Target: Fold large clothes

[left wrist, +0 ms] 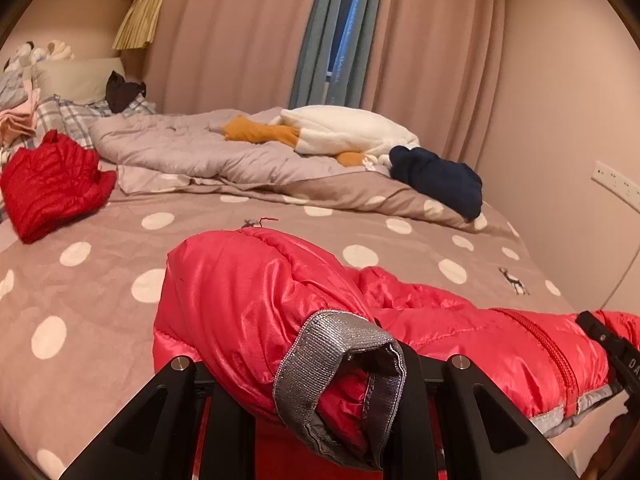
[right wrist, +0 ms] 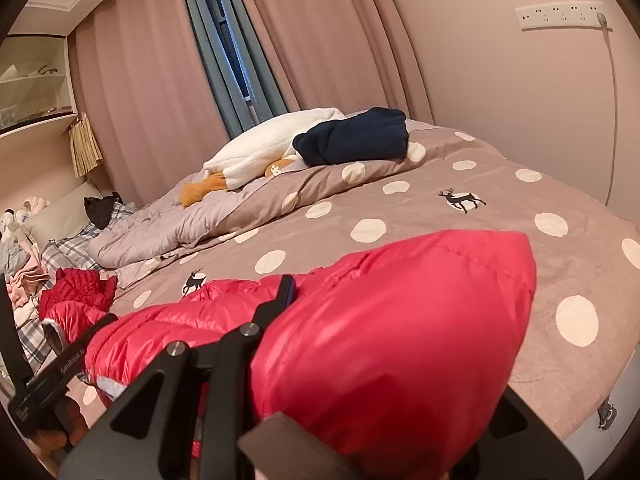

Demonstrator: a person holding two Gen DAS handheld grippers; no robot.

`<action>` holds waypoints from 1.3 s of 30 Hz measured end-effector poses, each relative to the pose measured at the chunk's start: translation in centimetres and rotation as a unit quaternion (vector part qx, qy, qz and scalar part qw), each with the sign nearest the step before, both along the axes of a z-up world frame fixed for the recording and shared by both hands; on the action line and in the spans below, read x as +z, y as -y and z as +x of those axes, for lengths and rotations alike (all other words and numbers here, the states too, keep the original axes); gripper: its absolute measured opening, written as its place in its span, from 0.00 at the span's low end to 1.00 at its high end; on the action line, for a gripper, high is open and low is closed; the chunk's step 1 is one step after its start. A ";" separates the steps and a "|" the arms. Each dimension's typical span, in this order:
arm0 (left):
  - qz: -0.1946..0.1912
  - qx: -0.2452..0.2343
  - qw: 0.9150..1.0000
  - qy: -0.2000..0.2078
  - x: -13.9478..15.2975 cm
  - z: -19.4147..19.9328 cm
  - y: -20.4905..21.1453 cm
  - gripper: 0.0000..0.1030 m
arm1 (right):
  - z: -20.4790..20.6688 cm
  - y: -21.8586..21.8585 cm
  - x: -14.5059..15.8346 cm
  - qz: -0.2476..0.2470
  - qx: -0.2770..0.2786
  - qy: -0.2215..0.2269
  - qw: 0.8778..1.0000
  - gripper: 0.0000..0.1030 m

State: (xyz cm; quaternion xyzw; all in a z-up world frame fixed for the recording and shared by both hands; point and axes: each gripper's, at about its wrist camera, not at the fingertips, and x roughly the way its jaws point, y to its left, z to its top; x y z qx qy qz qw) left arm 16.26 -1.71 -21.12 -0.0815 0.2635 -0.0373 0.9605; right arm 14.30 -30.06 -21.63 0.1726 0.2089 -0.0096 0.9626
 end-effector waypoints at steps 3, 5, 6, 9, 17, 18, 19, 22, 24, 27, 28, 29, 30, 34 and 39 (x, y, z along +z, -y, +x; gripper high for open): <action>-0.002 0.003 1.000 -0.001 -0.2 0.5 -0.2 0.22 | 0.4 -0.3 0.0 -0.001 0.000 0.001 1.000 0.21; -0.005 0.008 1.000 -0.006 -0.4 0.9 -0.5 0.22 | 0.9 -0.7 0.2 -0.008 0.002 0.003 1.000 0.21; -0.008 0.010 1.000 -0.007 -0.5 1.1 -0.6 0.22 | 1.3 -1.0 0.3 -0.011 0.003 0.004 1.000 0.21; -0.026 0.015 0.999 -0.012 -1.0 1.8 -1.2 0.22 | 2.4 -1.3 0.4 -0.013 0.002 0.001 1.000 0.21; -0.037 0.020 0.999 -0.027 -2.8 3.1 -1.9 0.22 | 4.5 -2.5 0.1 -0.033 0.011 -0.009 0.999 0.22; -0.038 0.021 0.999 -0.030 -2.9 3.3 -1.9 0.22 | 5.1 -2.7 0.0 -0.039 0.011 -0.015 0.999 0.22; -0.036 0.022 0.999 -0.033 -3.0 3.6 -1.9 0.22 | 5.5 -2.8 -0.1 -0.042 0.011 -0.020 0.999 0.23; -0.046 0.023 0.998 -0.045 -3.1 4.5 -2.2 0.22 | 6.4 -3.2 0.1 -0.051 0.016 -0.023 0.998 0.25; -0.060 0.021 0.996 -0.056 -3.2 5.1 -2.7 0.22 | 6.7 -3.4 0.4 -0.059 0.018 -0.021 0.998 0.25; -0.077 0.020 0.995 -0.065 -3.5 5.7 -3.2 0.22 | 7.3 -3.6 0.3 -0.063 0.025 -0.022 0.997 0.27; -0.080 0.021 0.994 -0.066 -3.7 5.8 -3.2 0.22 | 7.6 -3.6 0.3 -0.066 0.026 -0.025 0.997 0.27; -0.080 0.021 0.994 -0.068 -3.8 5.9 -3.2 0.22 | 7.7 -3.7 0.2 -0.068 0.026 -0.026 0.997 0.27; -0.076 0.021 0.994 -0.069 -4.0 6.0 -3.1 0.22 | 7.9 -3.8 0.1 -0.073 0.025 -0.027 0.997 0.27; -0.057 0.023 0.996 -0.062 -4.1 5.9 -2.5 0.22 | 8.3 -4.1 -0.2 -0.082 0.021 -0.029 0.996 0.27; -0.059 0.022 0.996 -0.068 -4.4 6.3 -2.6 0.22 | 8.8 -4.2 -0.7 -0.086 0.017 -0.034 0.996 0.27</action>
